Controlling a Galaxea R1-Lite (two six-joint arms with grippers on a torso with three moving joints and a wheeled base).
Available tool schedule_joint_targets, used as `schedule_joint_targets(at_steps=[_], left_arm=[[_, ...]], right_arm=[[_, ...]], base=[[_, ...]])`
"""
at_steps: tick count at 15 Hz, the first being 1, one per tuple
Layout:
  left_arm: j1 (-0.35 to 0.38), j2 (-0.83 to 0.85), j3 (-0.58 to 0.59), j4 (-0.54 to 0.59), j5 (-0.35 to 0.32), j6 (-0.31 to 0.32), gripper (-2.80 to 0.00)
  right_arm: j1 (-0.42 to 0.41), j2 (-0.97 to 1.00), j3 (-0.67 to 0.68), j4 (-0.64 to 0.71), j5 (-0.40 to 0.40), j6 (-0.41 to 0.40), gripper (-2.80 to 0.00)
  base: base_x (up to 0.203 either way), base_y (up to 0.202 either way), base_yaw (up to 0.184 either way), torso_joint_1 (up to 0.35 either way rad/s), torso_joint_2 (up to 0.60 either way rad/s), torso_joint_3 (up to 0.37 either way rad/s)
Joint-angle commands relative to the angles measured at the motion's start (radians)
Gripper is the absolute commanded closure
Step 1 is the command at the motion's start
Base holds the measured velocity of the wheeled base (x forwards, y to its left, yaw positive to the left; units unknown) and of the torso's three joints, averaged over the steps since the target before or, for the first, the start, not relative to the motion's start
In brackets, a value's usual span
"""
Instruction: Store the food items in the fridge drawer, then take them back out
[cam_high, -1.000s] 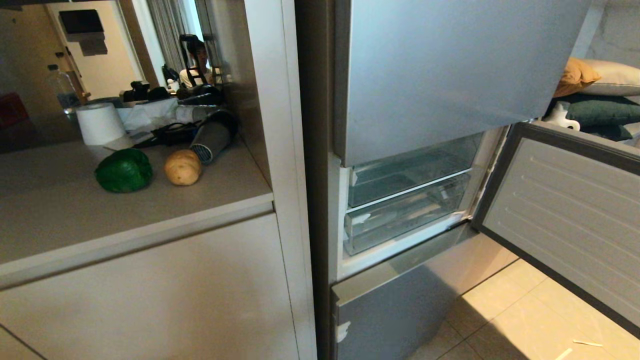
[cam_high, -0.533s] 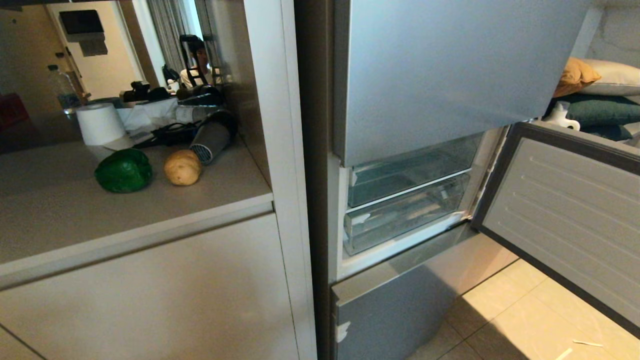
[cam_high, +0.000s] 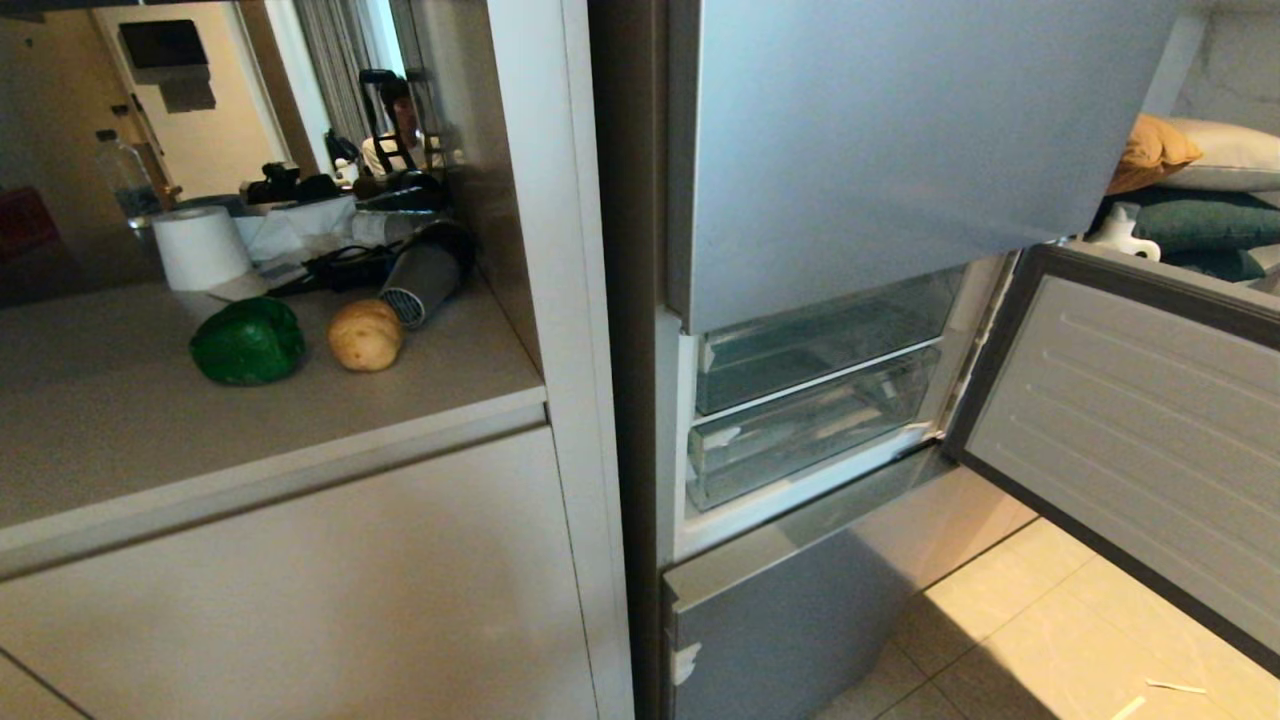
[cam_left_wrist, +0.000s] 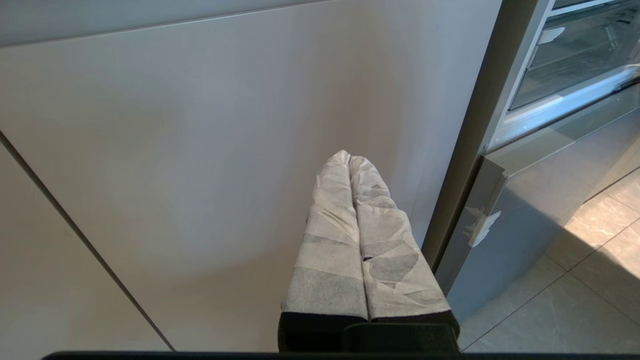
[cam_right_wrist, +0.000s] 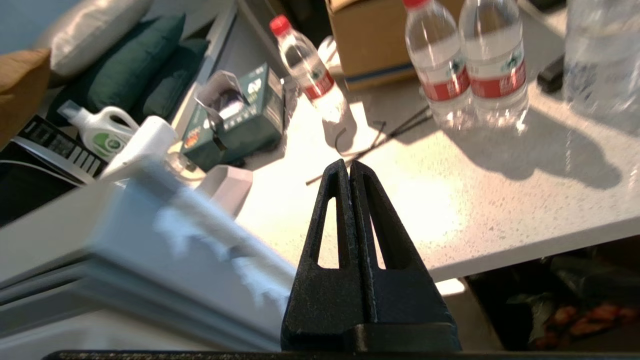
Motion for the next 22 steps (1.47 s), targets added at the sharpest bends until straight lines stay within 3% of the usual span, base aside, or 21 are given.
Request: schedule_joint_targets(at_steps=[1, 3, 4, 8, 14, 16, 22], left_arm=[[0.000, 0.001, 0.011, -0.001, 0.000, 0.000, 0.00], [0.000, 0.001, 0.011, -0.001, 0.000, 0.000, 0.00], [0.000, 0.001, 0.011, -0.001, 0.000, 0.000, 0.00], [0.000, 0.001, 0.011, -0.001, 0.000, 0.000, 0.00], [0.000, 0.001, 0.011, -0.001, 0.000, 0.000, 0.00], [0.000, 0.001, 0.011, -0.001, 0.000, 0.000, 0.00], [0.000, 0.001, 0.011, -0.001, 0.000, 0.000, 0.00]], right_arm=[[0.002, 0.117, -0.061, -0.009, 0.075, 0.006, 0.00], [0.009, 0.161, -0.113, -0.009, 0.184, 0.032, 0.00], [0.031, 0.183, -0.133, -0.010, 0.195, 0.043, 0.00], [0.134, 0.225, -0.166, -0.010, 0.197, 0.051, 0.00], [0.190, 0.263, -0.246, -0.010, 0.201, 0.122, 0.00], [0.194, 0.257, -0.238, -0.007, 0.209, 0.128, 0.00], [0.194, 0.148, -0.101, -0.002, 0.341, 0.129, 0.00]], base=[[0.000, 0.000, 0.000, 0.000, 0.00, 0.000], [0.000, 0.000, 0.000, 0.000, 0.00, 0.000], [0.000, 0.000, 0.000, 0.000, 0.00, 0.000], [0.000, 0.000, 0.000, 0.000, 0.00, 0.000], [0.000, 0.000, 0.000, 0.000, 0.00, 0.000], [0.000, 0.000, 0.000, 0.000, 0.00, 0.000], [0.000, 0.000, 0.000, 0.000, 0.00, 0.000]])
